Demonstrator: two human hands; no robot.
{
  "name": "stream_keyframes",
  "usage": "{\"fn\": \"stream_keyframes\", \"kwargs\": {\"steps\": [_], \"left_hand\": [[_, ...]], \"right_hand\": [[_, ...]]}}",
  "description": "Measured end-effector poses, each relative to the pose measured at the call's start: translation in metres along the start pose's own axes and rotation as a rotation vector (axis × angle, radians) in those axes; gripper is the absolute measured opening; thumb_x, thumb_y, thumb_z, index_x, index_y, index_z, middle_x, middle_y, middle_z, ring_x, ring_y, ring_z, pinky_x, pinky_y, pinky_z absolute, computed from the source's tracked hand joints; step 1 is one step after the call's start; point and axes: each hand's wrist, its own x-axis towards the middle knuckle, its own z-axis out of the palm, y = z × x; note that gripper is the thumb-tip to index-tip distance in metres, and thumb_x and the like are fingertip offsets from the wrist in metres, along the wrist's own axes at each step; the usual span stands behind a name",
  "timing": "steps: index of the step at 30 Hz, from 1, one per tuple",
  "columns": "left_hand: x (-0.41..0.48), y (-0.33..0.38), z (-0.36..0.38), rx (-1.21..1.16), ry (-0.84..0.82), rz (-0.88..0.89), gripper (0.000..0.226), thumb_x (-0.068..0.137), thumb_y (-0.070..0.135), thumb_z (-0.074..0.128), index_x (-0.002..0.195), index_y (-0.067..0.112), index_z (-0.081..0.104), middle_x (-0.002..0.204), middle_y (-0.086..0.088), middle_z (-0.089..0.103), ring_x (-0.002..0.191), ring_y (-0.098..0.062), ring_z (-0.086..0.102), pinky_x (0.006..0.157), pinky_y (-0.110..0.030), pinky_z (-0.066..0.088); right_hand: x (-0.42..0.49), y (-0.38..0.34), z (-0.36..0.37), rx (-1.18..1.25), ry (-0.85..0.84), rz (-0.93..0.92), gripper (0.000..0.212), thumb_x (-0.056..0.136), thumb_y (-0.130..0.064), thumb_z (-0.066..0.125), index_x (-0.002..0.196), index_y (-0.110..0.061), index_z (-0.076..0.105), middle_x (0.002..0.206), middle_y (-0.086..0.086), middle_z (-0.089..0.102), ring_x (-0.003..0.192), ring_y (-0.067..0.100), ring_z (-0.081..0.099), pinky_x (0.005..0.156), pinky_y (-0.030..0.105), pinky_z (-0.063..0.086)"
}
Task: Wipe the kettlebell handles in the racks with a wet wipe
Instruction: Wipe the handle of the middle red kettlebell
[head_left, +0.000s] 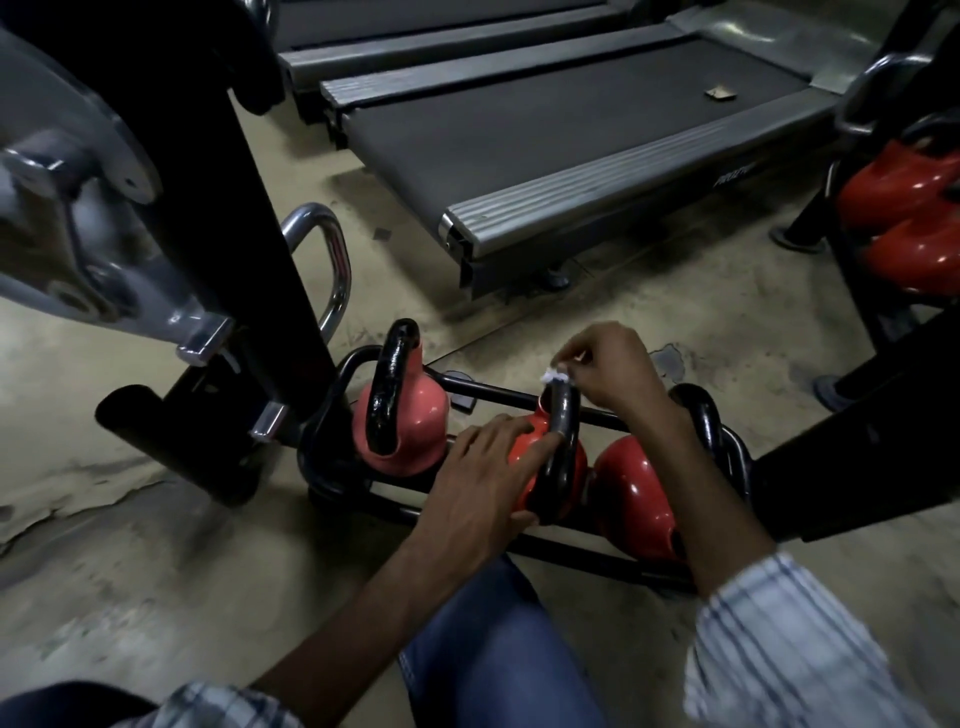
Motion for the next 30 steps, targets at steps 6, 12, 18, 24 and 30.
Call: {"fn": "stream_keyframes", "kwargs": {"steps": [6,12,18,24,30], "left_hand": [[0.001,0.001,0.000,0.017,0.000,-0.018,0.100,0.062,0.044,0.088,0.148,0.034,0.038,0.145,-0.007,0.049,0.135,-0.026,0.045,0.111,-0.043,0.038],[0.001,0.000,0.002,0.031,0.025,-0.026,0.098,0.061,0.045,0.088,0.146,0.033,0.041,0.144,-0.007,0.050,0.133,-0.026,0.046,0.109,-0.043,0.039],[0.000,0.004,-0.001,0.026,0.015,-0.039,0.098,0.065,0.042,0.087,0.148,0.035,0.034,0.146,-0.010,0.048,0.136,-0.028,0.044,0.112,-0.045,0.035],[0.000,0.003,-0.001,0.018,0.020,-0.045,0.097,0.067,0.042,0.087,0.147,0.035,0.033,0.148,-0.010,0.047,0.138,-0.029,0.044,0.113,-0.046,0.036],[0.003,-0.004,0.001,-0.067,0.072,-0.062,0.104,0.054,0.045,0.090,0.145,0.024,0.043,0.144,-0.005,0.050,0.131,-0.024,0.049,0.109,-0.041,0.039]], "right_hand": [[0.037,0.000,-0.002,-0.216,-0.279,-0.037,0.015,0.088,-0.011,0.071,0.099,-0.012,0.081,0.098,0.010,0.078,0.088,0.018,0.070,0.077,0.033,0.056],[-0.004,-0.012,-0.016,-0.330,-0.373,-0.334,0.013,0.087,-0.019,0.075,0.099,-0.017,0.080,0.073,-0.018,0.050,0.068,-0.002,0.050,0.057,0.008,0.028],[0.068,-0.017,-0.002,-0.439,-0.565,-0.159,0.018,0.092,-0.010,0.067,0.104,-0.018,0.079,0.104,0.001,0.074,0.093,0.015,0.067,0.077,0.028,0.052],[0.078,-0.004,0.004,-0.422,-0.677,-0.072,0.026,0.096,-0.007,0.058,0.115,-0.013,0.074,0.112,0.004,0.070,0.091,0.013,0.065,0.070,0.022,0.050],[0.016,-0.006,-0.009,-0.244,-0.225,-0.123,0.012,0.088,-0.019,0.076,0.099,-0.017,0.081,0.093,-0.002,0.072,0.095,0.016,0.067,0.076,0.024,0.043]]}}
